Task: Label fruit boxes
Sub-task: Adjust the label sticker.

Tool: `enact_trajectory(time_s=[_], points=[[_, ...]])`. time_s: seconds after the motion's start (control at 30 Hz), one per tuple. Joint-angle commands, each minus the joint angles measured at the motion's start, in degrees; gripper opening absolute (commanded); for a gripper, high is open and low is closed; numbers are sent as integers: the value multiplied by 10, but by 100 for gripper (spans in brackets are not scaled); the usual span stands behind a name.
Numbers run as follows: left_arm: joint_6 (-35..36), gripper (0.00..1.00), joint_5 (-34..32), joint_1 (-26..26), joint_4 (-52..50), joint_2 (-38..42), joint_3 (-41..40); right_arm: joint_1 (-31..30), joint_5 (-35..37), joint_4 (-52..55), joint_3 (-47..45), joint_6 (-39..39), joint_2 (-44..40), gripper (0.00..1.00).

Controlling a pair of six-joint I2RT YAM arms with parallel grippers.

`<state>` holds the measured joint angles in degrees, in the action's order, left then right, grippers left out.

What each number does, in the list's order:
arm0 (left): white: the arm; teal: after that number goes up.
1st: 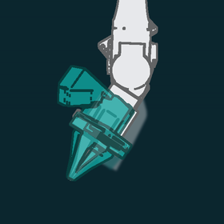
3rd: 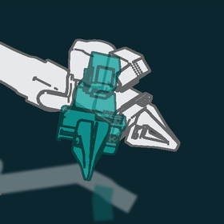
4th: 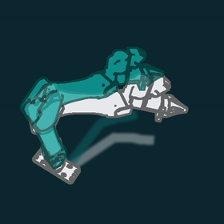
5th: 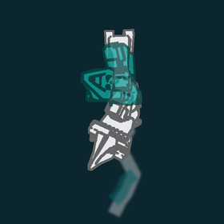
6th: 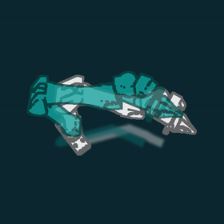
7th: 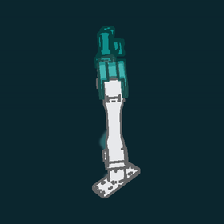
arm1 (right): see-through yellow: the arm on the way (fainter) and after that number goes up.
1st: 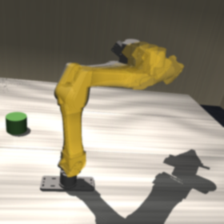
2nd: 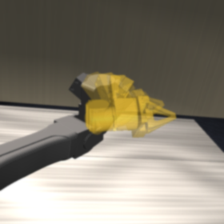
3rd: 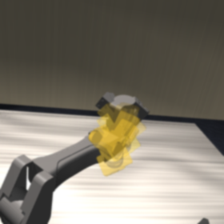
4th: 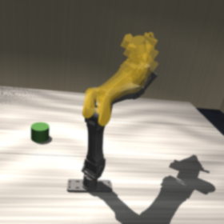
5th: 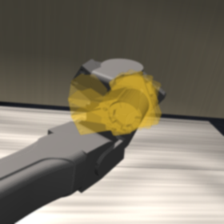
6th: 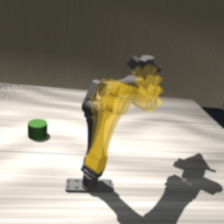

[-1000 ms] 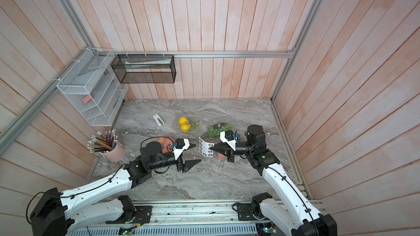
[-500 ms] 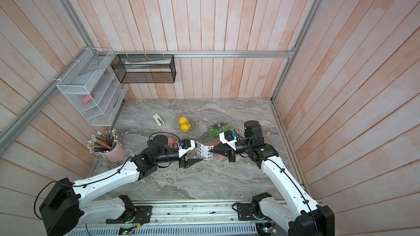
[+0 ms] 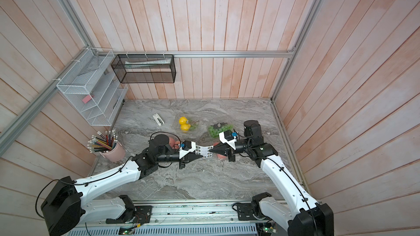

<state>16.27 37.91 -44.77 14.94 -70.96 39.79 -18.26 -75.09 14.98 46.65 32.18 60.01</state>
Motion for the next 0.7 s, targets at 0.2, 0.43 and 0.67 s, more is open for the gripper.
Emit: enact_trajectory(time_s=[0.2, 0.43, 0.67], points=[[-68, 0, 18, 3, 75, 27, -24, 8, 0, -100, -57, -85, -33, 21], [-108, 0, 51, 3, 137, 14, -26, -4, 4, -287, -167, -241, -78, 24], [-115, 0, 70, 3, 141, 1, -14, -11, 0, -277, -173, -232, -64, 24]])
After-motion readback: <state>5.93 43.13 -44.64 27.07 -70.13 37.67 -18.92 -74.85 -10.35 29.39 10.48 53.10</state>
